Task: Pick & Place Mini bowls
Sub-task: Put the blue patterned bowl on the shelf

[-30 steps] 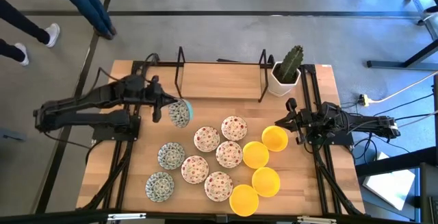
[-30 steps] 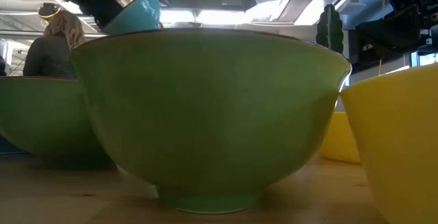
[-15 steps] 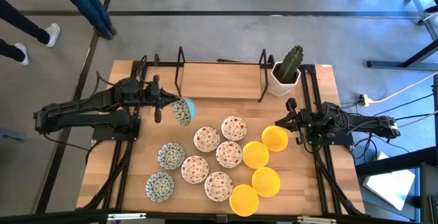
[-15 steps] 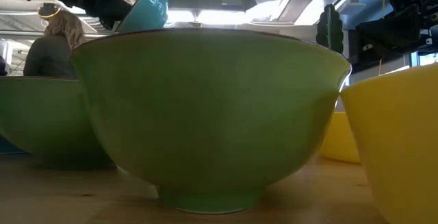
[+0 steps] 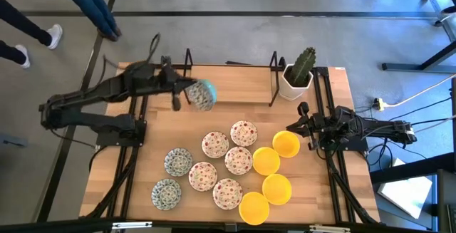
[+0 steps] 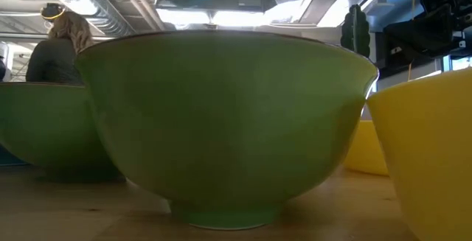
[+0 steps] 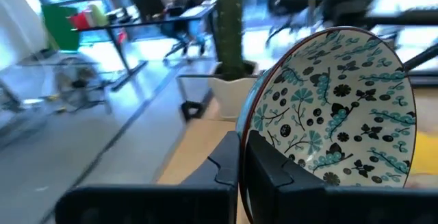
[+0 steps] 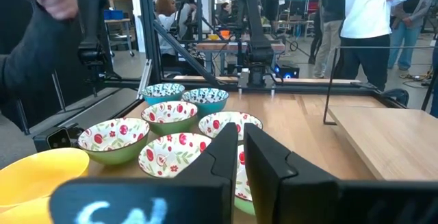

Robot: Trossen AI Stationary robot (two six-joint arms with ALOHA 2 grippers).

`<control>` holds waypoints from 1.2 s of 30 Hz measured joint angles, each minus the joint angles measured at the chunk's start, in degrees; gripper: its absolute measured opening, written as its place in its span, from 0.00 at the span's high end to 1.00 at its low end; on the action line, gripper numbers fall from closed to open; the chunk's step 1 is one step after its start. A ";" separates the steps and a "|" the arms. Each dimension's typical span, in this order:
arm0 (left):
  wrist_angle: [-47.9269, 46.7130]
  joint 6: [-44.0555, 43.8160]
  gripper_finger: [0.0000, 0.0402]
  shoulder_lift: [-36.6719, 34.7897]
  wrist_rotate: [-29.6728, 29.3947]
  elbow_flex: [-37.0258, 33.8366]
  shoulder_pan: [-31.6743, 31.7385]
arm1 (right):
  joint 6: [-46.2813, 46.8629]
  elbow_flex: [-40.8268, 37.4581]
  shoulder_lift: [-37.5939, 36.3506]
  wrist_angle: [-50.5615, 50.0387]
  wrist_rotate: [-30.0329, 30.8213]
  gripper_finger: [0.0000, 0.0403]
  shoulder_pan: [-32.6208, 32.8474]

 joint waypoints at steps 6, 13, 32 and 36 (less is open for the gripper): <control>-16.23 3.49 0.99 17.77 -4.42 23.36 2.10 | 0.01 0.00 -0.01 -0.08 -0.02 0.93 0.00; -35.33 8.77 0.99 35.71 -4.40 46.95 6.27 | 0.01 0.00 0.00 -0.39 -0.02 0.93 0.01; -51.85 27.47 0.99 59.31 4.79 61.18 20.27 | 0.01 0.00 0.00 -0.39 -0.01 0.93 0.01; -52.49 28.17 0.99 62.05 6.48 61.18 22.87 | 0.01 0.00 0.00 -0.39 -0.01 0.93 0.00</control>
